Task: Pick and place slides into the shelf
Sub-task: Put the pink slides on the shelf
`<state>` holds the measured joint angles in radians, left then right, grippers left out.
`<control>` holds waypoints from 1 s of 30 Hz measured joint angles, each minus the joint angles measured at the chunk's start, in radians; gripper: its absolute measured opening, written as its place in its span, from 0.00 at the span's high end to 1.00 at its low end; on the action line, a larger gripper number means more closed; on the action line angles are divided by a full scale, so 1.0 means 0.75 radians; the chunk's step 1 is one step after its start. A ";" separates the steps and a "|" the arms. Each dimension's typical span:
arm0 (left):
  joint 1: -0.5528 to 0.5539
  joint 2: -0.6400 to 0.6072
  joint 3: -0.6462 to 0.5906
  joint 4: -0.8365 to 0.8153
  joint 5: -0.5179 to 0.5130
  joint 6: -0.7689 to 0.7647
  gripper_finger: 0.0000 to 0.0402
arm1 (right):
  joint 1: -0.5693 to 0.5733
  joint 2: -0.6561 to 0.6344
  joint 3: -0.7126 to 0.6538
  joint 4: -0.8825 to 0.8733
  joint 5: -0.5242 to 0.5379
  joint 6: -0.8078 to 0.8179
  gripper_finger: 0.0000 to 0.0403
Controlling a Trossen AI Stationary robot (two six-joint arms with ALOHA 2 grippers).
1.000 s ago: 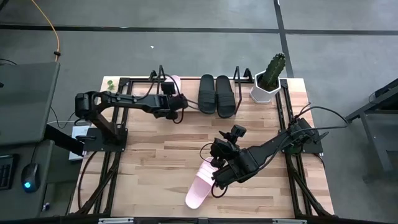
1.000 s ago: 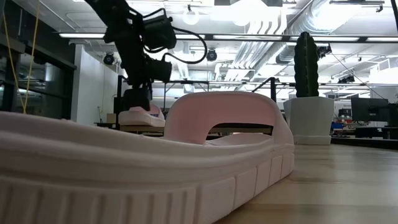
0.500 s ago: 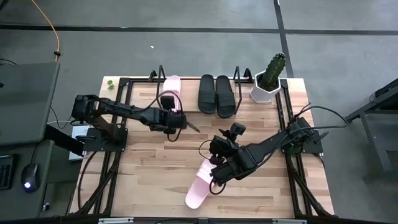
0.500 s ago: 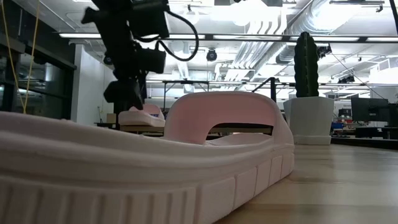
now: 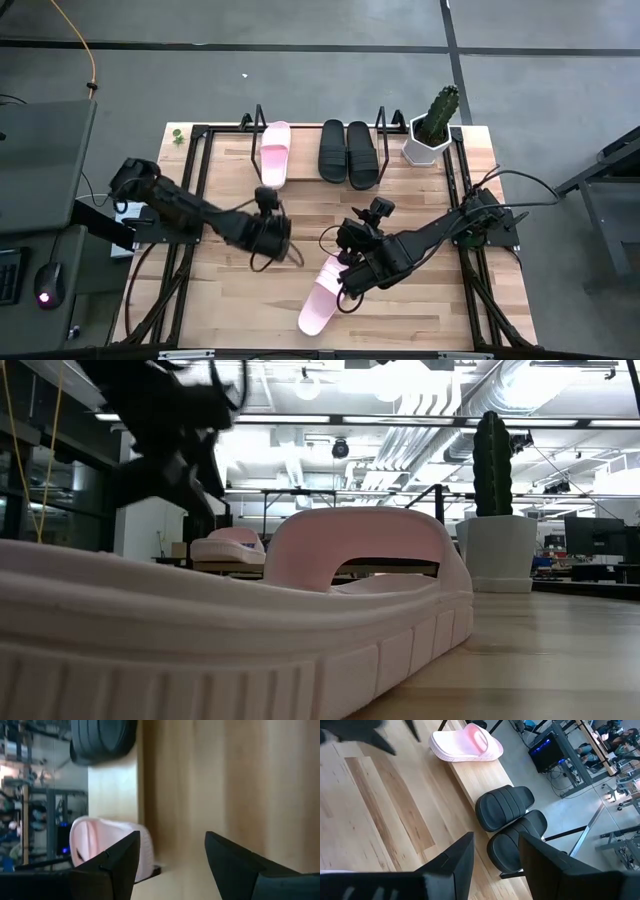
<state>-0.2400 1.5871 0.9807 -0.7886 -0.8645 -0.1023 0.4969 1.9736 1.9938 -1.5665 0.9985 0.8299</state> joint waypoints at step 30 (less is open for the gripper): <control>-0.579 0.011 0.210 0.442 0.085 0.024 0.47 | -0.035 0.000 0.000 0.003 0.009 -0.001 0.64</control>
<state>-0.6743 1.5952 1.1384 -0.4569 -0.8006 -0.0845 0.4704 1.9736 1.9938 -1.5641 1.0052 0.8291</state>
